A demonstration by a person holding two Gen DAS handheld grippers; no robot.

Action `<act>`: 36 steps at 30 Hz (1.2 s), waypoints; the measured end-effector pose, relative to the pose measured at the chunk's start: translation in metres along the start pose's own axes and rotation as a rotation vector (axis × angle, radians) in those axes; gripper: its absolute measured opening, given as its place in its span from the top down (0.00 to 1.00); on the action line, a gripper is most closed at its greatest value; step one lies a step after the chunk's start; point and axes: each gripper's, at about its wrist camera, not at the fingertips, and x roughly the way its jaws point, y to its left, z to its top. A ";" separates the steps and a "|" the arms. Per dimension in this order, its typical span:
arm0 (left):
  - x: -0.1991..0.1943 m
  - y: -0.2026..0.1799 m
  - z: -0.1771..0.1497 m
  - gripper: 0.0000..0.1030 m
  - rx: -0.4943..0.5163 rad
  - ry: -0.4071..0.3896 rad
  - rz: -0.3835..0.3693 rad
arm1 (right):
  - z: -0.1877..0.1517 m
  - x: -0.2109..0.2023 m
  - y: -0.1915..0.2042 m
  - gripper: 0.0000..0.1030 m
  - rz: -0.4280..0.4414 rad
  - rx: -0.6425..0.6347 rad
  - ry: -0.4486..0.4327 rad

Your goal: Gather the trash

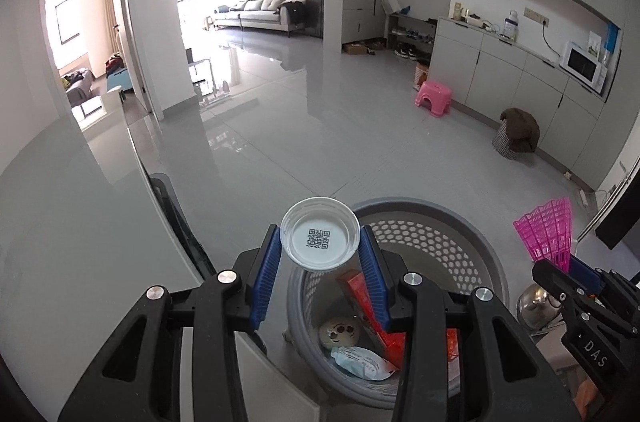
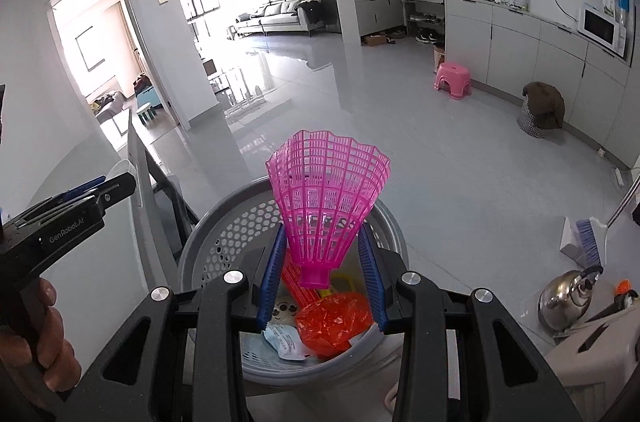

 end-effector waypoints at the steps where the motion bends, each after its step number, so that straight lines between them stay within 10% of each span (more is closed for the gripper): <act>1: 0.006 -0.004 0.000 0.62 0.005 0.011 -0.007 | -0.001 0.003 -0.004 0.65 0.002 0.003 0.006; 28: 0.077 -0.020 -0.040 0.61 0.036 0.218 -0.009 | -0.013 0.078 0.000 0.65 0.111 -0.004 0.192; 36: 0.074 -0.015 -0.037 0.41 0.027 0.203 -0.002 | -0.011 0.073 0.000 0.44 0.099 -0.007 0.159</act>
